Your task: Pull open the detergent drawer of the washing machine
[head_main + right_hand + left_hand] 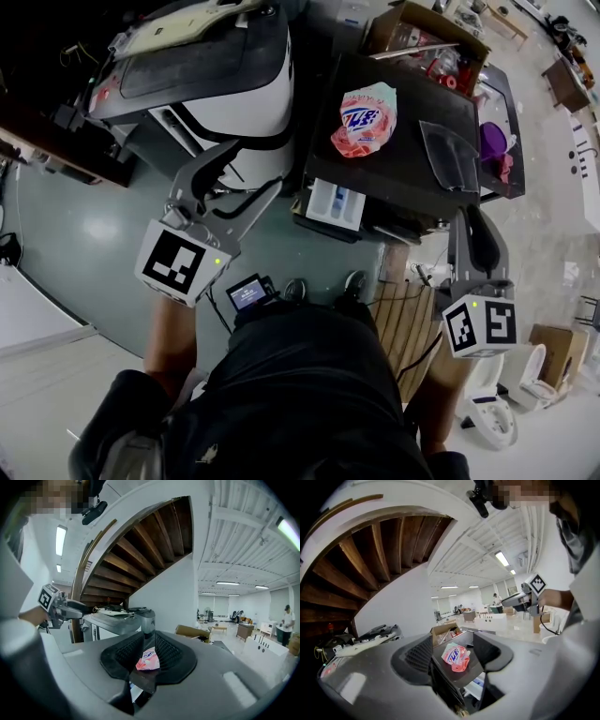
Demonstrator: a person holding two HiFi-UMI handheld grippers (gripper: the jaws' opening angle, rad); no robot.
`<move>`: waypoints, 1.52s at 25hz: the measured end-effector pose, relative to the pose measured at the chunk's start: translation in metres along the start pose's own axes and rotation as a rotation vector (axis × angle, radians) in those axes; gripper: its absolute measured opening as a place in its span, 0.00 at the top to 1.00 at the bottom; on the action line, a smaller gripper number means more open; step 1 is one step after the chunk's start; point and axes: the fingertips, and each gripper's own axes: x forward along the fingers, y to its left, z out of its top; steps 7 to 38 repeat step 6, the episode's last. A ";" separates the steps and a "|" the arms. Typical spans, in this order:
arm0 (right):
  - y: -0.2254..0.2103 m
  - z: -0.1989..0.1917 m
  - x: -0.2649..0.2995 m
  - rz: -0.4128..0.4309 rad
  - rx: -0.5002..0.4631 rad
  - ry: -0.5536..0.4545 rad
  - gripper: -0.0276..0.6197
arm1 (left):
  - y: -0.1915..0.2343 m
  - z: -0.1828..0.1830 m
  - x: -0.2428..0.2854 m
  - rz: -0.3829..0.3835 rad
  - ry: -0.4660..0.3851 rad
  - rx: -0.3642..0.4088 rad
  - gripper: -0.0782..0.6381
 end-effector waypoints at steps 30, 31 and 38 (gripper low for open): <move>0.002 -0.001 -0.004 -0.001 0.003 0.012 0.84 | -0.004 -0.003 -0.002 -0.007 0.001 -0.007 0.44; 0.002 -0.001 -0.004 -0.001 0.003 0.012 0.84 | -0.004 -0.003 -0.002 -0.007 0.001 -0.007 0.44; 0.002 -0.001 -0.004 -0.001 0.003 0.012 0.84 | -0.004 -0.003 -0.002 -0.007 0.001 -0.007 0.44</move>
